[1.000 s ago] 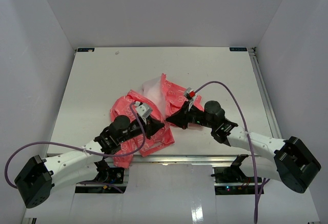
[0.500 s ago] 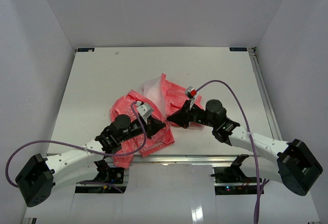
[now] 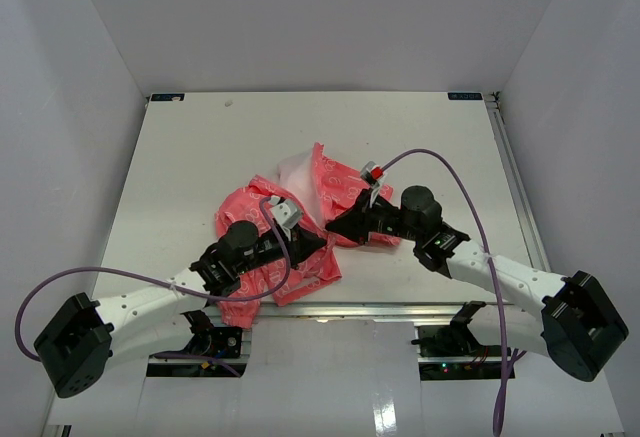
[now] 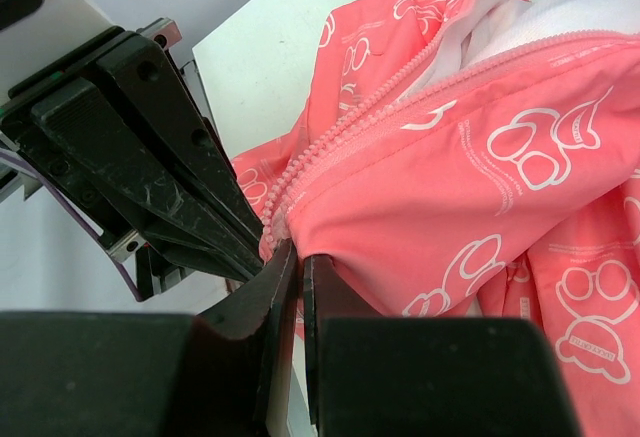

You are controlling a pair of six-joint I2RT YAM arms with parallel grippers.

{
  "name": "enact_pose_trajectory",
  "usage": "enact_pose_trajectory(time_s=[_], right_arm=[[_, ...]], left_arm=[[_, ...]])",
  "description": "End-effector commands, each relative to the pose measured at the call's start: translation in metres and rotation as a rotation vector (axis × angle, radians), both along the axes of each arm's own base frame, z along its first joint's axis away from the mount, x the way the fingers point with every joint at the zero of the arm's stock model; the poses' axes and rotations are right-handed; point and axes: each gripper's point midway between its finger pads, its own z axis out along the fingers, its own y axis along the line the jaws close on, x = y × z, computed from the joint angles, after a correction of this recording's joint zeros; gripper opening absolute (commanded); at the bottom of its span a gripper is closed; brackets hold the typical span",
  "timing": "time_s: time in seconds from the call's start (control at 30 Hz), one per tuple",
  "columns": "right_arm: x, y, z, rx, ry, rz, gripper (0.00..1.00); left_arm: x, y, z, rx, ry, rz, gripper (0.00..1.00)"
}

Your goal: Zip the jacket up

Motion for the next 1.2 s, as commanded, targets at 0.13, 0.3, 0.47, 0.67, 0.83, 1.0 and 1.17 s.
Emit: enact_pose_trajectory(time_s=[0.13, 0.3, 0.47, 0.67, 0.83, 1.0, 1.17], right_arm=[[0.01, 0.011, 0.112, 0.25, -0.242, 0.022, 0.08], [0.005, 0.014, 0.103, 0.23, -0.233, 0.063, 0.08], [-0.007, 0.015, 0.077, 0.178, -0.201, 0.134, 0.08], [-0.001, 0.005, 0.034, 0.066, -0.149, 0.061, 0.22], [0.002, -0.007, 0.014, -0.009, -0.129, -0.009, 0.37], [0.006, -0.029, 0.007, -0.048, -0.17, -0.127, 0.45], [0.005, -0.048, 0.031, -0.045, -0.359, -0.196, 0.47]], left_arm=[[-0.035, -0.001, -0.047, 0.134, 0.144, -0.148, 0.0], [-0.035, -0.001, -0.045, 0.128, 0.138, -0.147, 0.0], [-0.026, 0.003, -0.04, 0.122, 0.13, -0.089, 0.0], [-0.026, 0.006, -0.018, 0.039, 0.11, -0.085, 0.0], [-0.026, 0.007, -0.007, 0.006, 0.137, -0.078, 0.0], [-0.023, 0.008, 0.003, -0.01, 0.168, -0.05, 0.0], [-0.021, 0.011, 0.011, -0.02, 0.206, -0.024, 0.0]])
